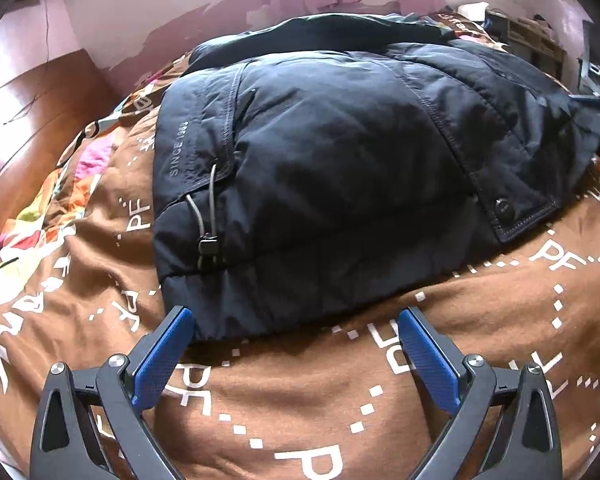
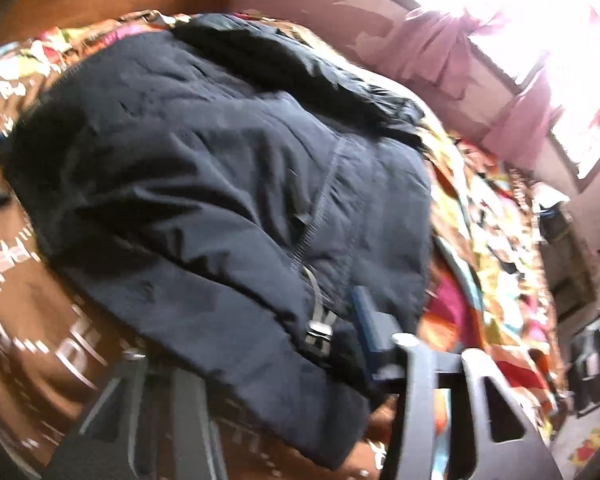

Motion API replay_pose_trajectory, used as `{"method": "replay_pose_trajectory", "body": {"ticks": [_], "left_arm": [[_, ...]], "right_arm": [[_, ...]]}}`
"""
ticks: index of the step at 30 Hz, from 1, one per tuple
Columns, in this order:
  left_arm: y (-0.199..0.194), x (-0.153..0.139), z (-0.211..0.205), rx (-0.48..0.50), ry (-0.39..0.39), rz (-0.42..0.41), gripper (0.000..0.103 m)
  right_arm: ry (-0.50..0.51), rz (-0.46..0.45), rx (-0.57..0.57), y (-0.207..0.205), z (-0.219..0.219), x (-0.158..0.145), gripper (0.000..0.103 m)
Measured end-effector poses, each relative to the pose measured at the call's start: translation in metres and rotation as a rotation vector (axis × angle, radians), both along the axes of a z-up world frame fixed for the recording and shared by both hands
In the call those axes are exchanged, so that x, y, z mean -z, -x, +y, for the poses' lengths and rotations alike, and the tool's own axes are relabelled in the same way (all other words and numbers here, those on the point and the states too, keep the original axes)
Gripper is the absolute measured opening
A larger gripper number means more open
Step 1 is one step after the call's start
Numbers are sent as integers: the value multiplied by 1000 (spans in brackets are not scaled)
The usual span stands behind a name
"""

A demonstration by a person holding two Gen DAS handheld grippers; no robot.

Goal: Fold large clothes

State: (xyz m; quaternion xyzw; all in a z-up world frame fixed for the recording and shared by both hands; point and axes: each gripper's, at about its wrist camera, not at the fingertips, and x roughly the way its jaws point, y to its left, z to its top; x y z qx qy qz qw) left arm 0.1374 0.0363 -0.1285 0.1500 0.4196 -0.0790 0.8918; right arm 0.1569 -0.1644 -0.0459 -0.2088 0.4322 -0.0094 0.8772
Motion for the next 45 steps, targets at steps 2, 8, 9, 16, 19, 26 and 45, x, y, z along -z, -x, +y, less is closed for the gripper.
{"method": "replay_pose_trajectory", "body": {"ticks": [2,8,9,16,19,26,45], "left_arm": [[2,-1,-2,11,-8,-12,103],[6,-11,0,-7,-21,-90,103],[8,-16,0,-11,-28,-116,103],[10,-40,-7,15,-1,-191,103],[4,-47,-12,7,-18,-223,103],[-32,-59,-10,-104,-53,-215,63],[-4,-145,6,-94,70,-405,7]], "right_arm": [[-88,13,-9,-9,-1,-8,17],[-399,-2,47,-47,-24,-51,14],[-448,-7,62,-52,-30,-57,13],[-688,-29,135,-98,-50,-86,13],[-699,-39,131,-109,-46,-93,13],[-716,-55,138,-111,-45,-108,13],[-703,-365,198,32,-55,-85,7]]}}
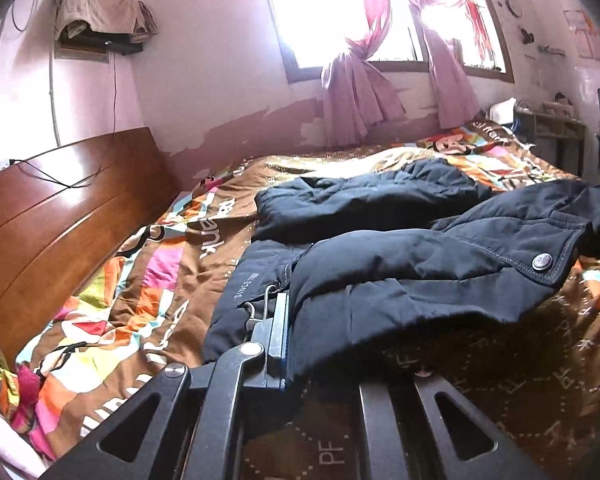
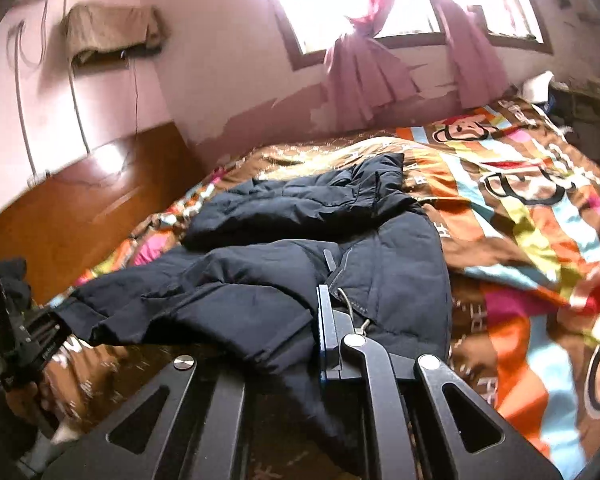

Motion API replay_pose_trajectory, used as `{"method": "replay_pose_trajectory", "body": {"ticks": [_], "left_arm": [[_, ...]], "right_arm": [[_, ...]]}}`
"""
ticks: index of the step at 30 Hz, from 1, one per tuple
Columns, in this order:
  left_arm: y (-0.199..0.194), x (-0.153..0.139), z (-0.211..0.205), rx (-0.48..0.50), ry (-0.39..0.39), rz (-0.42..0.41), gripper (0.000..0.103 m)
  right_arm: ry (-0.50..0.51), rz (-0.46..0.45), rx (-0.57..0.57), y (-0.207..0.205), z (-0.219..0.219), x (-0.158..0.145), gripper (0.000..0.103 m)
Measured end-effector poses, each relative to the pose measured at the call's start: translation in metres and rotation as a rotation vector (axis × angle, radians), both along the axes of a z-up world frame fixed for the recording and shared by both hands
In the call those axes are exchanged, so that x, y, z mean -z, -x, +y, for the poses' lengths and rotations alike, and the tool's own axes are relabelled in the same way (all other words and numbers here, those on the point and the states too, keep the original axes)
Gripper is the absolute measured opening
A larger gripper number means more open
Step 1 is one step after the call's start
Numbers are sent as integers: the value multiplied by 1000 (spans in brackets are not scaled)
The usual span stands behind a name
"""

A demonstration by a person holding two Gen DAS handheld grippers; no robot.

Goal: Fold large clothes

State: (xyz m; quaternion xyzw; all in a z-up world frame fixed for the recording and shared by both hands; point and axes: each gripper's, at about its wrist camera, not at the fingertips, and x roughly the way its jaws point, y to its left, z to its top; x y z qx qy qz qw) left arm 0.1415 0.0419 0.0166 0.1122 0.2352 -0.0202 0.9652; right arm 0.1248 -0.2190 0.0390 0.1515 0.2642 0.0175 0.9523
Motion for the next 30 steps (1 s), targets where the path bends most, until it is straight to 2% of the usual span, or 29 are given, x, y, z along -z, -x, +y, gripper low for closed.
{"method": "replay_pose_trajectory", "body": {"ticks": [2,10,18,23,27,30], "left_arm": [[15,-11,1,8,1,-22,7],[72,-54,15,19,42,-59,7],[115,-90,21,50,27,-77,7],[120,-112,20,70,29,-96,7],[105,-116,18,69,8,-111,7],[87,-114,17,70,17,-91,7]], "right_arm": [[-17,-31,3,11,-1,-6,7],[78,-153,-43,68,17,-52,7],[96,-234,-76,122,28,-82,7],[97,-267,-88,136,32,-98,7],[112,-279,-89,124,33,-105,7],[118,-264,-79,108,33,-105,7]]}}
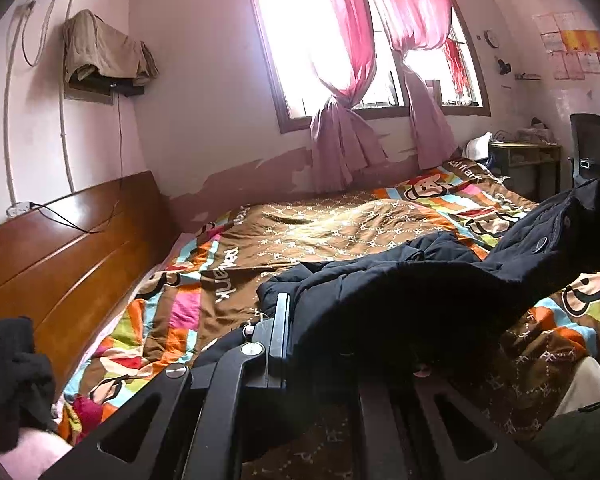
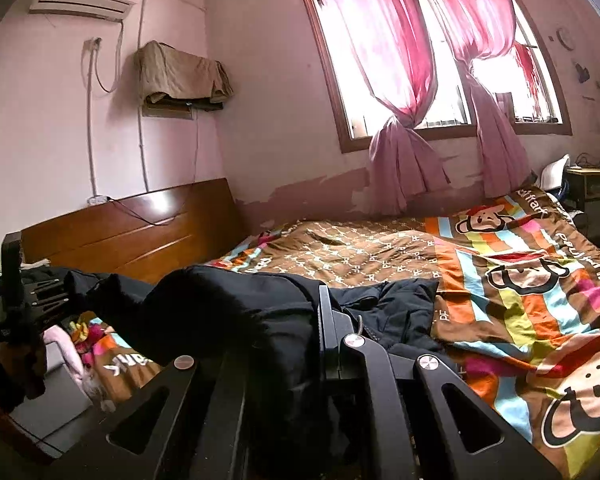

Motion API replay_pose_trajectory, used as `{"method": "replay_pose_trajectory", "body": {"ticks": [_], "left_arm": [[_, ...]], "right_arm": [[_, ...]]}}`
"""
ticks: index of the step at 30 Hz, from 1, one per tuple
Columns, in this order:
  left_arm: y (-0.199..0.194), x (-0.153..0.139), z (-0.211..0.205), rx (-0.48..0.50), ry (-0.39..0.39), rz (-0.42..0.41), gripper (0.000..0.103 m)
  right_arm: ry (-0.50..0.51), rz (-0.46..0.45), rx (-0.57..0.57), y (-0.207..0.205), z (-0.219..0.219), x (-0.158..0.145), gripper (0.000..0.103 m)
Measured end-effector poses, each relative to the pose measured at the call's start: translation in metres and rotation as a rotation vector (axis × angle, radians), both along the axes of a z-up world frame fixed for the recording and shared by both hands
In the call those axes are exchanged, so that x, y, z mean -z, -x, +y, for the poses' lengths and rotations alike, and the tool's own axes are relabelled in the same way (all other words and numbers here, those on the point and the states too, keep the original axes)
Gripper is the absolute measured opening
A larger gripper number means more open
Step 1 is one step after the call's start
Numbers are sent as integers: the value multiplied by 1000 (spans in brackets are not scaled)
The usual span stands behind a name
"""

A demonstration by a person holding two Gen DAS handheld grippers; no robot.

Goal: Fold large clothes

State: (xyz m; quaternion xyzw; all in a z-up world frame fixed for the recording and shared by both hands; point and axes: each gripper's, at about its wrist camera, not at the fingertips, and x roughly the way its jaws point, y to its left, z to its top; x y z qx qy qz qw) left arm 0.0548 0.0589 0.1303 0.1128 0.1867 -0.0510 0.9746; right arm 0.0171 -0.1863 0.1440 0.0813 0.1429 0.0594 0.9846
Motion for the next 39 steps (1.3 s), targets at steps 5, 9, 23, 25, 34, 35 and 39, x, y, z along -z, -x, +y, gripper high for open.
{"method": "replay_pose_trajectory", "body": {"ticks": [5,9,23,25,34,35,39], "left_arm": [[-28,8,-2,-22,4,16,7],[-53,15,-6,-49,-5,14,7],[-189,52,-14,-108,19,134,7],[-219,56,-15,-114,21,154,7],[-332,95,-28,-144,36,262,7],[-340,101,-28,-149,49,276,7],[-365,125,-30,-148,47,309,7]], "right_arm": [[-3,28,21,-32,-5,9,7],[32,42,35,-58,-7,13,7],[67,156,62,-178,-20,48,7],[82,168,58,-202,-22,48,7],[118,280,74,-318,-39,79,7],[121,291,77,-326,-40,84,7],[118,327,81,-351,-42,106,7]]}}
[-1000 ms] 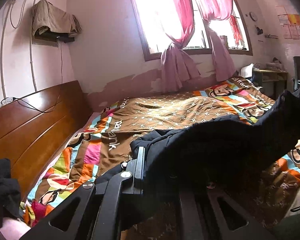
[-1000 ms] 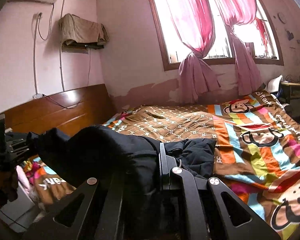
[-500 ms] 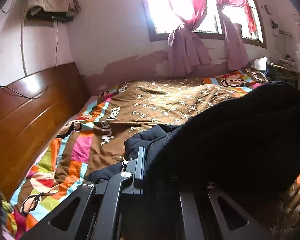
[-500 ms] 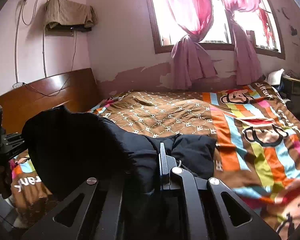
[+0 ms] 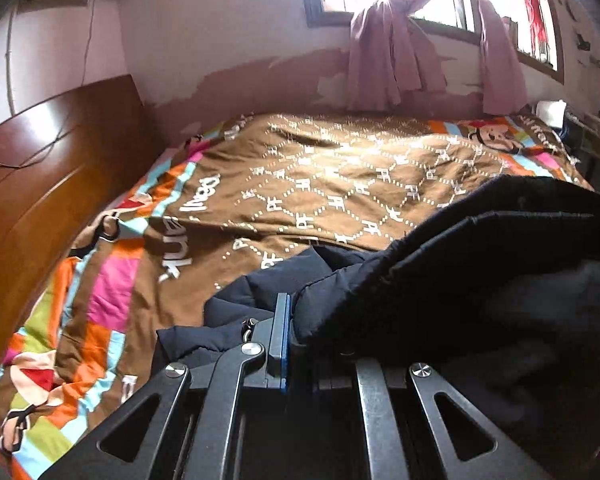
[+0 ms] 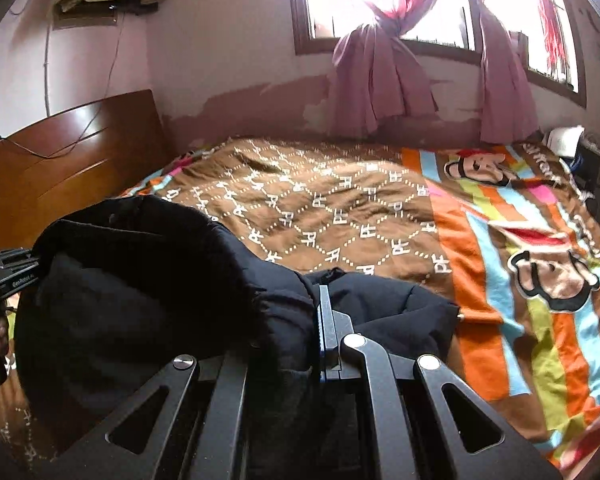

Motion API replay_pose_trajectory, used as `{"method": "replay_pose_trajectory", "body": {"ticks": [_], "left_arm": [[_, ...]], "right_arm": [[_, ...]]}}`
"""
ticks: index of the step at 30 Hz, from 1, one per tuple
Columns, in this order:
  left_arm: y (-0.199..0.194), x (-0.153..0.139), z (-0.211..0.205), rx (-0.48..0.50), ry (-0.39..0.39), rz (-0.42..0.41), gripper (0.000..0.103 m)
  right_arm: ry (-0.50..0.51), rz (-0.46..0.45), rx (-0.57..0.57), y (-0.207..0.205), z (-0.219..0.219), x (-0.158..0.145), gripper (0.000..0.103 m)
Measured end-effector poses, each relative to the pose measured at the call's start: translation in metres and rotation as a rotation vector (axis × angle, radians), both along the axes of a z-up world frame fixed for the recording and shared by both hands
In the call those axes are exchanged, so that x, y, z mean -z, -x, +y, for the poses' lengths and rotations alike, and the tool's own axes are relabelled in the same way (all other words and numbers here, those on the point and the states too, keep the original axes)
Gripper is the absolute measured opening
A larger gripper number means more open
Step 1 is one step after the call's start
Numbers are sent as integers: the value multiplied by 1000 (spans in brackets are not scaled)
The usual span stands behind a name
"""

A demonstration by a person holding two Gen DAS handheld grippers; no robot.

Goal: Fold large clothes

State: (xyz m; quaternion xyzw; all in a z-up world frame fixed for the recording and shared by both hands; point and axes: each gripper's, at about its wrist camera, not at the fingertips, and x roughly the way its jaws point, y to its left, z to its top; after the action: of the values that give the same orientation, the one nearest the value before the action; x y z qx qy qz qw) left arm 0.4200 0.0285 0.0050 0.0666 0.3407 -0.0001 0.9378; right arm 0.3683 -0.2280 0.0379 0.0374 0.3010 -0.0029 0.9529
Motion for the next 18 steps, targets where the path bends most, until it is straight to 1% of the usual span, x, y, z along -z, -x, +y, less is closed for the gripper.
{"method": "replay_pose_trajectory", "body": {"ticks": [3,4,6,7,8,9,10,11,14,15,16,17,18], "left_arm": [[-4,12,-3,14,-8,6,7],[-4,13,-3,16,-4,2,8],[-3,14,0,25,16,0,9],[-4,13,1,29,25,4,9],[-4,13,3,29,34,10,11],[-3,11,6,26,49,14,11],[-3,8,9,23,70,17,14],[-3,5,13,17,96,20,16],[-3,-2,22,7,164,41,16],[-1,-4,22,7,164,48,16],[1,-5,21,8,152,51,16],[2,-7,20,11,140,52,17],[4,-9,20,21,132,52,21]], "right_arm": [[-23,15,10,-8,-4,15,8],[-28,14,9,-9,-4,18,9],[-31,17,4,-11,-4,21,15],[-24,12,1,-10,-3,21,22],[-7,7,8,-9,-1,19,33],[10,3,22,-9,0,17,41],[18,-15,31,-7,-1,13,58],[17,-38,37,-5,-2,8,63],[26,-86,56,6,-4,-12,64],[30,-98,59,9,-5,-17,66],[39,-116,60,14,-5,-25,71],[45,-128,58,17,-4,-31,81],[47,-141,54,22,-3,-37,83]]}}
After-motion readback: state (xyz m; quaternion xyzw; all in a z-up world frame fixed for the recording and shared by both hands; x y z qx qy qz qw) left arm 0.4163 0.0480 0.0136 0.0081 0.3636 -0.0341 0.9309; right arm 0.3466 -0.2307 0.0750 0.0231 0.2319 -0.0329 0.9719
